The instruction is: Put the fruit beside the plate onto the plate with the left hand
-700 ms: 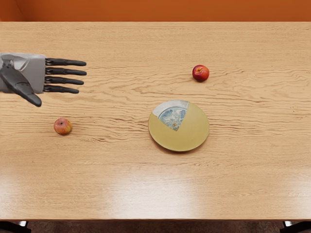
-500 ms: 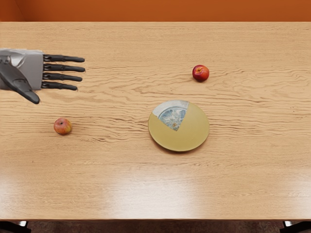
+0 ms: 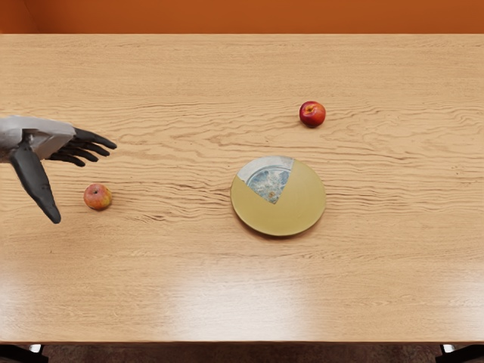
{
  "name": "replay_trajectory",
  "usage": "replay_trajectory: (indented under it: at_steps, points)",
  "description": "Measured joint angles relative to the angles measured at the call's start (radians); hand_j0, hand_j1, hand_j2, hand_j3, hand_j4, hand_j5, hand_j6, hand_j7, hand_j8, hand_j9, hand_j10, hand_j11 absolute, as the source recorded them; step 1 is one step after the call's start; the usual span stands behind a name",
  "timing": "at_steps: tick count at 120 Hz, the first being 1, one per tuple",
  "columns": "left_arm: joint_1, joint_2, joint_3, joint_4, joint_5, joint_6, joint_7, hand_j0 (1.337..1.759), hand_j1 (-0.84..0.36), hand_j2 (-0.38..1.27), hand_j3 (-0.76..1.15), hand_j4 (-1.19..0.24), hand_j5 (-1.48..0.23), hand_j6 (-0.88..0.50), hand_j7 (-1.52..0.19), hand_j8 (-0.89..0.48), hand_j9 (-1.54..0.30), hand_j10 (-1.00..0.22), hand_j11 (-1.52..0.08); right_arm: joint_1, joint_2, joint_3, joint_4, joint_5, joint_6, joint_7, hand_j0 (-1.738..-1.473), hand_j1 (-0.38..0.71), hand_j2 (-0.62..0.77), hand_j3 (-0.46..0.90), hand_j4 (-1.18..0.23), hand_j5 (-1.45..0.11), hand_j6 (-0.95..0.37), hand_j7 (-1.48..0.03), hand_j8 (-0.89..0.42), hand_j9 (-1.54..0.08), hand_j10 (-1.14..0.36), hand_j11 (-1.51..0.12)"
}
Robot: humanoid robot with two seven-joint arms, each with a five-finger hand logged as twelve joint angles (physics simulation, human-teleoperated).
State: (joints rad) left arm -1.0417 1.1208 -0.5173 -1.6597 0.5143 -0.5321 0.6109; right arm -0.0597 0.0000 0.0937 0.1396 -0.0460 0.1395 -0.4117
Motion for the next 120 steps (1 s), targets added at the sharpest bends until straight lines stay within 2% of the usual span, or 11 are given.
replay_trajectory:
  at_steps: [10, 19, 32, 37, 42, 48, 55, 74, 93, 109, 120]
  points:
    - [0.004, -0.012, 0.003, -0.028, 0.133, 0.103, 0.000, 1.658, 0.26, 0.02, 0.00, -0.08, -0.10, -0.08, -0.10, -0.08, -0.10, -0.08, -0.10, 0.000, 0.000, 0.001, 0.000, 0.000, 0.000, 0.000, -1.658, -0.35, 0.00, 0.00, 0.00, 0.00, 0.00, 0.00, 0.00, 0.00, 0.00, 0.00]
    - [0.125, -0.078, 0.007, -0.058, 0.325, 0.259, 0.000, 1.658, 0.28, 0.01, 0.00, -0.07, -0.08, -0.07, -0.08, -0.07, -0.08, -0.07, -0.08, 0.000, 0.000, 0.001, 0.000, 0.000, 0.000, 0.000, -1.658, -0.35, 0.00, 0.00, 0.00, 0.00, 0.00, 0.00, 0.00, 0.00, 0.00, 0.00]
    - [0.137, -0.078, 0.008, -0.079, 0.455, 0.384, 0.000, 1.658, 0.30, 0.01, 0.00, -0.05, -0.06, -0.05, -0.06, -0.05, -0.05, -0.05, -0.05, 0.000, 0.000, 0.001, 0.000, 0.000, -0.001, 0.001, -1.658, -0.35, 0.00, 0.00, 0.00, 0.00, 0.00, 0.00, 0.00, 0.00, 0.00, 0.00]
    - [0.183, -0.076, 0.007, -0.083, 0.479, 0.408, 0.000, 1.658, 0.31, 0.01, 0.00, -0.04, -0.05, -0.04, -0.05, -0.04, -0.05, -0.04, -0.05, 0.000, 0.000, 0.001, 0.000, 0.000, -0.001, 0.001, -1.658, -0.35, 0.00, 0.00, 0.00, 0.00, 0.00, 0.00, 0.00, 0.00, 0.00, 0.00]
    - [0.258, -0.070, 0.005, -0.086, 0.481, 0.429, -0.062, 1.658, 0.31, 0.01, 0.00, -0.04, -0.04, -0.04, -0.04, -0.04, -0.04, -0.04, -0.04, 0.000, 0.000, 0.001, 0.000, 0.000, -0.001, 0.001, -1.658, -0.35, 0.00, 0.00, 0.00, 0.00, 0.00, 0.00, 0.00, 0.00, 0.00, 0.00]
    - [0.267, -0.049, 0.004, -0.088, 0.461, 0.447, -0.132, 1.658, 0.32, 0.01, 0.00, -0.04, -0.04, -0.04, -0.04, -0.04, -0.04, -0.04, -0.04, 0.000, 0.000, 0.001, 0.000, 0.000, -0.001, 0.001, -1.658, -0.35, 0.00, 0.00, 0.00, 0.00, 0.00, 0.00, 0.00, 0.00, 0.00, 0.00]
    - [0.267, -0.037, 0.004, -0.089, 0.446, 0.458, -0.182, 1.658, 0.32, 0.01, 0.00, -0.03, -0.03, -0.04, -0.03, -0.04, -0.03, -0.03, -0.03, 0.000, 0.000, 0.001, 0.000, 0.000, -0.001, 0.000, -1.658, -0.35, 0.00, 0.00, 0.00, 0.00, 0.00, 0.00, 0.00, 0.00, 0.00, 0.00]
    - [0.262, -0.024, 0.000, -0.085, 0.321, 0.420, -0.245, 1.658, 0.33, 0.01, 0.00, -0.03, -0.03, -0.03, -0.03, -0.03, -0.03, -0.03, -0.02, 0.000, 0.000, 0.000, -0.001, 0.000, -0.001, 0.001, -1.658, -0.35, 0.00, 0.00, 0.00, 0.00, 0.00, 0.00, 0.00, 0.00, 0.00, 0.00]
    - [0.270, -0.044, 0.007, -0.075, 0.285, 0.437, -0.369, 1.658, 0.33, 0.01, 0.00, -0.03, -0.02, -0.03, -0.02, -0.03, -0.02, -0.02, -0.02, 0.000, 0.000, 0.001, -0.001, 0.000, -0.001, 0.001, -1.658, -0.35, 0.00, 0.00, 0.00, 0.00, 0.00, 0.00, 0.00, 0.00, 0.00, 0.00]
    - [0.301, -0.034, 0.020, -0.054, 0.279, 0.443, -0.431, 1.658, 0.33, 0.01, 0.00, -0.03, -0.03, -0.03, -0.03, -0.03, -0.03, -0.03, -0.03, 0.000, 0.000, 0.001, 0.000, 0.000, -0.001, 0.001, -1.658, -0.35, 0.00, 0.00, 0.00, 0.00, 0.00, 0.00, 0.00, 0.00, 0.00, 0.00]
    - [0.332, -0.040, 0.028, -0.031, 0.292, 0.447, -0.457, 1.658, 0.31, 0.01, 0.00, -0.04, -0.05, -0.04, -0.05, -0.04, -0.05, -0.04, -0.05, 0.000, 0.000, 0.000, -0.001, 0.000, -0.001, 0.001, -1.658, -0.35, 0.00, 0.00, 0.00, 0.00, 0.00, 0.00, 0.00, 0.00, 0.00, 0.00]
